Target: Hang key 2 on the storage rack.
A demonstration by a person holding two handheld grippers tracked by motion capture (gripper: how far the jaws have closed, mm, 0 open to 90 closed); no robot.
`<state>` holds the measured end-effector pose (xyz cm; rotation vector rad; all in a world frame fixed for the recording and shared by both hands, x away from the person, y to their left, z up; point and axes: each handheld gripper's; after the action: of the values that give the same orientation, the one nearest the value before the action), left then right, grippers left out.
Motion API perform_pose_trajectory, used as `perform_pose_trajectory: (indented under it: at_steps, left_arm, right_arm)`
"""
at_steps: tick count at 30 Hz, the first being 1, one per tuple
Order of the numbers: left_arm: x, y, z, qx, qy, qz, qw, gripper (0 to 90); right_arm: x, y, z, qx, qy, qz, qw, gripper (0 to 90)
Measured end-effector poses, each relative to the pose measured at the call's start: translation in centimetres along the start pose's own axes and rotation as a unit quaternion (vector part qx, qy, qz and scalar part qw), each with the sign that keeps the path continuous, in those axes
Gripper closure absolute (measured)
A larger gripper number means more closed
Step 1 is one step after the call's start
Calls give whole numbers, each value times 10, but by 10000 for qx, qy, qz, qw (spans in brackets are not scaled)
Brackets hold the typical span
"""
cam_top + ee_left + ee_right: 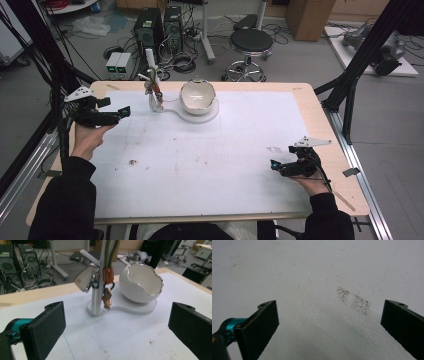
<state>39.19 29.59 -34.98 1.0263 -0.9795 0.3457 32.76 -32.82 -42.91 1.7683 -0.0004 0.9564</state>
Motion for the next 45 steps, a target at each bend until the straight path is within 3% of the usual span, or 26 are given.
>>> perform_pose_trajectory:
  at_steps: [10,30,37,45]
  left_arm:
    - [-22,7,14,-59,-153,25,9999,17]
    - [-72,15,30,-158,-261,-249,9992,17]
    - [-95,20,36,-284,-211,-238,9991,17]
    - [-117,28,37,-197,-180,-342,9991,17]
  right_arm:
    - [0,-1,-1,17,18,-17,10000,8]
    - [0,1,-2,43,17,36,10000,8]
    - [0,1,-2,40,41,30,10000,8]
    - [-1,1,-3,73,19,37,10000,8]
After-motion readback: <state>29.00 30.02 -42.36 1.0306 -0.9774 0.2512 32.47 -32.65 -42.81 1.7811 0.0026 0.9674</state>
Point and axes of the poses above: each handheld gripper's, and its own axes: y roughly backward along the jaws, x roughly out of its top, z roughly to its right, and after that the axes turned 15 degrees about -z, right-handed
